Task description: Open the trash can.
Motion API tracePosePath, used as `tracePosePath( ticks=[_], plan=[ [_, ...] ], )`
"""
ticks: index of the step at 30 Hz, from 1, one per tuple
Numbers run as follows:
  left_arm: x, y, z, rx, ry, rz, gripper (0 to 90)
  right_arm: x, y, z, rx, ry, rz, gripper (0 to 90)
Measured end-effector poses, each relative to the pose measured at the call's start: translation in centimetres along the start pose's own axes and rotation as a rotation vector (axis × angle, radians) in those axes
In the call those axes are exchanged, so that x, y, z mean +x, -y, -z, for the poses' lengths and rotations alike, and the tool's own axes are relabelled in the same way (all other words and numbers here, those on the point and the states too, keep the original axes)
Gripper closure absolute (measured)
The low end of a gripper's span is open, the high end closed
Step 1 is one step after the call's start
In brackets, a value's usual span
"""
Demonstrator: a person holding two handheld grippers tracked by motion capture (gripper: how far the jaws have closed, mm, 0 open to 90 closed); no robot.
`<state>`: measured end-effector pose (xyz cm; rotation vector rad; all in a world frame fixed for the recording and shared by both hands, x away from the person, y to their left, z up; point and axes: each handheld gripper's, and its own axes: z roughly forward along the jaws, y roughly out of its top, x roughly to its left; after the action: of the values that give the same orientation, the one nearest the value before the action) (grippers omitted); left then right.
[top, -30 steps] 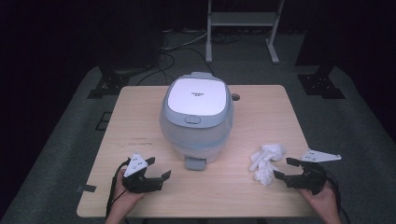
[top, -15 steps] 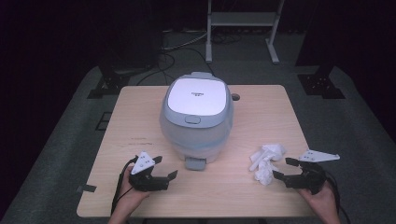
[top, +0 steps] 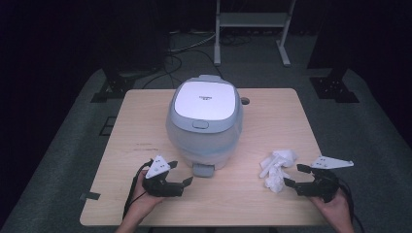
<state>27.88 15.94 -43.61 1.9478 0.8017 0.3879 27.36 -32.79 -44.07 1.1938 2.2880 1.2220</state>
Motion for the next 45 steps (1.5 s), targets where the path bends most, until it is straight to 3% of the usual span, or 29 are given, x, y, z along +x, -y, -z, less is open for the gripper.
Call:
tracePosePath(
  ticks=[20,27,38,42,45],
  plan=[
    [-1.3,-0.9,-2.6,0.019,0.059,-0.027,20.3,0.6,-0.3,0.4,-0.018,-0.018,0.017,18.2],
    [-1.5,-0.9,-3.6,0.032,0.056,-0.035,23.0,0.6,-0.2,0.5,-0.018,-0.015,0.017,18.1],
    [-1.5,-0.7,-4.9,0.062,0.035,-0.052,46.1,0.5,-0.2,0.5,-0.020,-0.012,0.015,18.2],
    [-1.5,-0.8,-5.5,0.086,0.005,-0.093,56.0,0.5,-0.2,0.5,-0.019,-0.012,0.016,18.1],
    [-1.5,-0.8,-5.8,0.094,-0.005,-0.086,62.3,0.5,-0.1,0.4,-0.016,-0.013,0.022,18.4]
  ],
)
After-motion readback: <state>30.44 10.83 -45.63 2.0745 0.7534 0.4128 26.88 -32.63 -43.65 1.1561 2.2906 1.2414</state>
